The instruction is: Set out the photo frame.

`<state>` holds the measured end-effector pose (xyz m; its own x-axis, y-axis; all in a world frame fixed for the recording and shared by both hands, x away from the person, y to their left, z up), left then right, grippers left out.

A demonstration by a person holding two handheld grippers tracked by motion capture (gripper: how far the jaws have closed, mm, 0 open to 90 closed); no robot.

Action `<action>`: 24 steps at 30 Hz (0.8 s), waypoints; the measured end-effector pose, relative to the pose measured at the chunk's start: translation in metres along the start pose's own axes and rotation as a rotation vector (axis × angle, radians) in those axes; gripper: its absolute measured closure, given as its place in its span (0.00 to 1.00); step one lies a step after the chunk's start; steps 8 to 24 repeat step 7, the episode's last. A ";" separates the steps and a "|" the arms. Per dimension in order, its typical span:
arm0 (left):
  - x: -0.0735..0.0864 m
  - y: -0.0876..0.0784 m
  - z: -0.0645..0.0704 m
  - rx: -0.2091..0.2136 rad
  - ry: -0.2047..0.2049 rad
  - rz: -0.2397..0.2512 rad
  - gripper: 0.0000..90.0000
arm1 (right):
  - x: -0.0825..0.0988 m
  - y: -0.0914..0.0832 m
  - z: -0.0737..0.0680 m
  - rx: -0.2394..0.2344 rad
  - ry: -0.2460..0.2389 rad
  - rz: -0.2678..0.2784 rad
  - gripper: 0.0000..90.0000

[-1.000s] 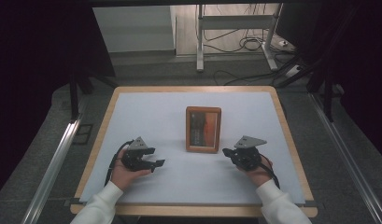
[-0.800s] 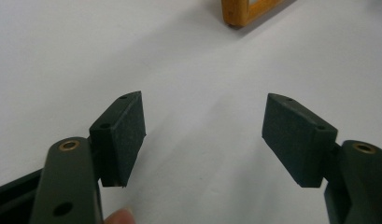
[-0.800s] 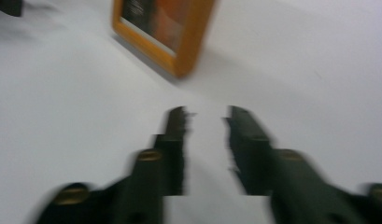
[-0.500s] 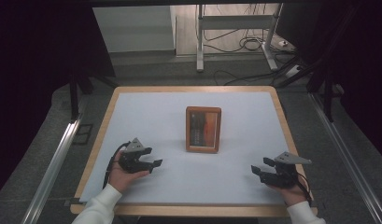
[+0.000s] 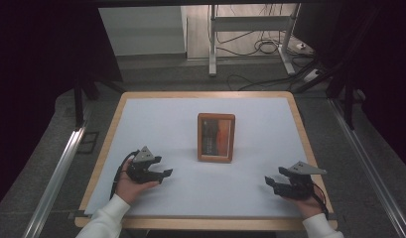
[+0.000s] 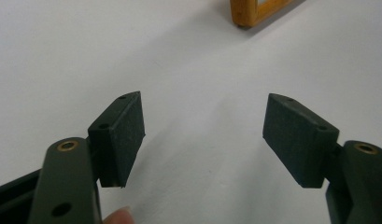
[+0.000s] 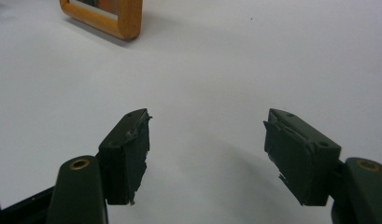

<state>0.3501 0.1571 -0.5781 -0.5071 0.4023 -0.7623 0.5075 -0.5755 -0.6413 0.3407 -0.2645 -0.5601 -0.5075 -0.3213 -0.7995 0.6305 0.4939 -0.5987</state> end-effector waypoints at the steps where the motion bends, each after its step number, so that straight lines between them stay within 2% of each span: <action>1: 0.000 0.000 0.000 -0.001 0.001 0.000 0.32 | -0.001 0.000 0.000 0.003 0.001 0.004 0.35; 7: -0.002 0.001 0.000 -0.001 -0.003 0.007 0.32 | -0.004 -0.002 0.002 0.020 0.000 0.023 0.33; 24: -0.002 0.001 0.000 -0.001 -0.003 0.007 0.32 | -0.004 -0.002 0.002 0.020 0.000 0.023 0.33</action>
Point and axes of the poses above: each handheld gripper's, and its own axes: y roughly forward along the jaws, x roughly out of its underside, z roughly to its right, the point moved 7 cm from there along y, roughly forward along the jaws, and after that the axes turned 1 degree about -z, right-handed, at the moved point
